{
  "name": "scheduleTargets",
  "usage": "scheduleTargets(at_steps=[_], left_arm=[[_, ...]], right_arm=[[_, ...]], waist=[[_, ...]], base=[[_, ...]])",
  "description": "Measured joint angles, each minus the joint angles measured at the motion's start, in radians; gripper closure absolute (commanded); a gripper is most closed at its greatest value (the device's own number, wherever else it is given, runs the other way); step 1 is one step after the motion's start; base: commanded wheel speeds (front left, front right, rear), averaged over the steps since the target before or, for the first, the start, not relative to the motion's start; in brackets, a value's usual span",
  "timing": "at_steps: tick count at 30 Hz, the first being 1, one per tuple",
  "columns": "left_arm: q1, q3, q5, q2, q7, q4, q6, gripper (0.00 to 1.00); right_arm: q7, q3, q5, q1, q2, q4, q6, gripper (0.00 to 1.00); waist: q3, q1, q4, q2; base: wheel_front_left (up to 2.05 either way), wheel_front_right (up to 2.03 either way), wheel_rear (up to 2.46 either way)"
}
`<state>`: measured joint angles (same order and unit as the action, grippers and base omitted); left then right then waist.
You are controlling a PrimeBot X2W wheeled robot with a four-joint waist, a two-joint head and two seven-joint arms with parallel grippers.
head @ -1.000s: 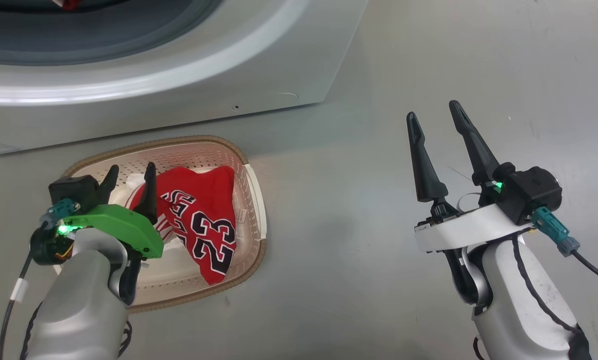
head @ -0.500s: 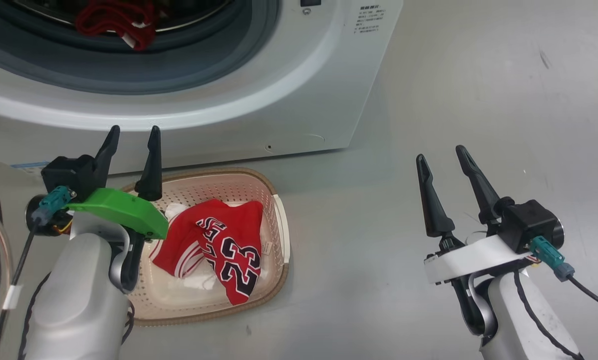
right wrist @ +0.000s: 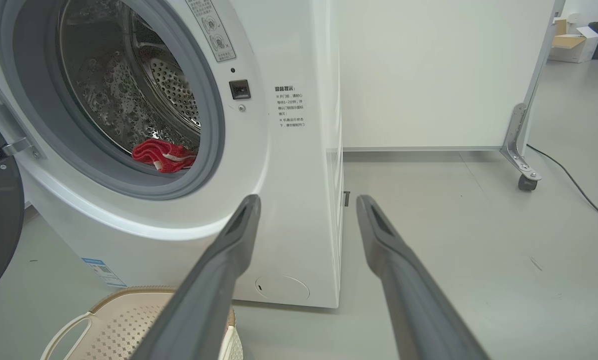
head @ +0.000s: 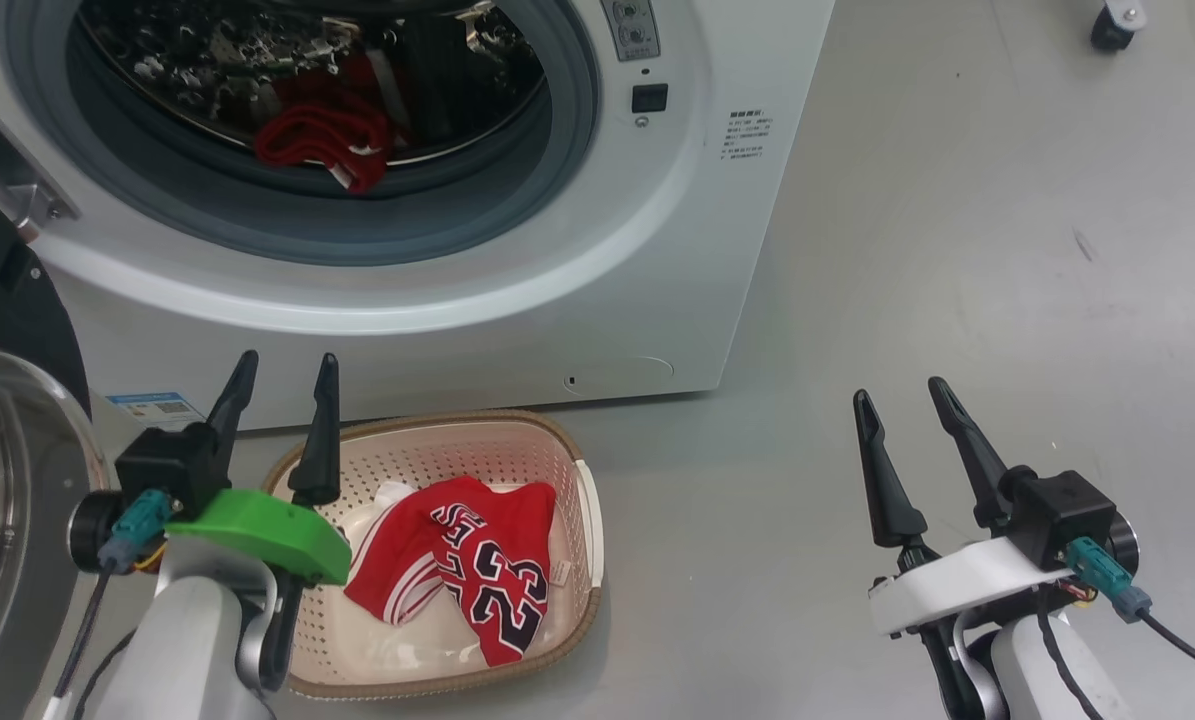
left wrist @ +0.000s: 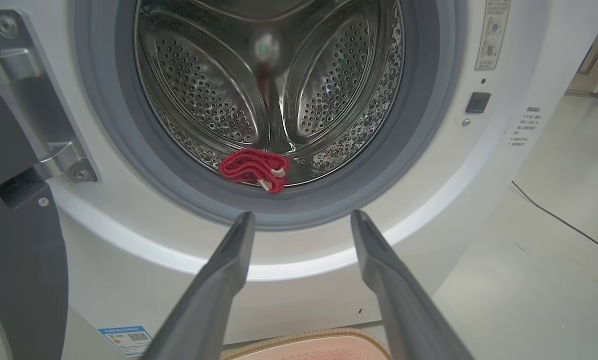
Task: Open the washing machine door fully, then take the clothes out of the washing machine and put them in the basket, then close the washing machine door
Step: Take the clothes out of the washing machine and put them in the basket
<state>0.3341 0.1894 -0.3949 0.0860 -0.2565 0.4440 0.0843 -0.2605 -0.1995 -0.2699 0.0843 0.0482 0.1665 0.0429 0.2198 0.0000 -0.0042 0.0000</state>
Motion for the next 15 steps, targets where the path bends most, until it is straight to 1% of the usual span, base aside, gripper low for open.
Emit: scheduleTargets(at_steps=[7, 11, 15], left_arm=[[-0.098, 0.003, 0.011, -0.002, 0.0, -0.038, -0.018, 0.0], [-0.159, 0.011, 0.014, -0.006, 0.0, -0.055, -0.019, 0.0], [-0.215, 0.011, 0.017, -0.006, 0.0, -0.073, -0.035, 0.0]], right_arm=[[0.0, 0.017, -0.001, -0.055, -0.001, 0.002, -0.002, 0.0], [0.0, 0.018, -0.001, -0.092, -0.003, 0.005, -0.003, 0.0], [0.0, 0.017, -0.002, -0.119, -0.003, 0.006, -0.009, 0.0]], waist=[[-0.062, 0.0, 0.012, 0.0], [-0.102, 0.0, 0.02, 0.0], [-0.137, 0.0, 0.027, 0.0]], base=[[0.0, 0.0, 0.0], [0.0, 0.0, 0.0], [0.0, 0.0, 0.0]])
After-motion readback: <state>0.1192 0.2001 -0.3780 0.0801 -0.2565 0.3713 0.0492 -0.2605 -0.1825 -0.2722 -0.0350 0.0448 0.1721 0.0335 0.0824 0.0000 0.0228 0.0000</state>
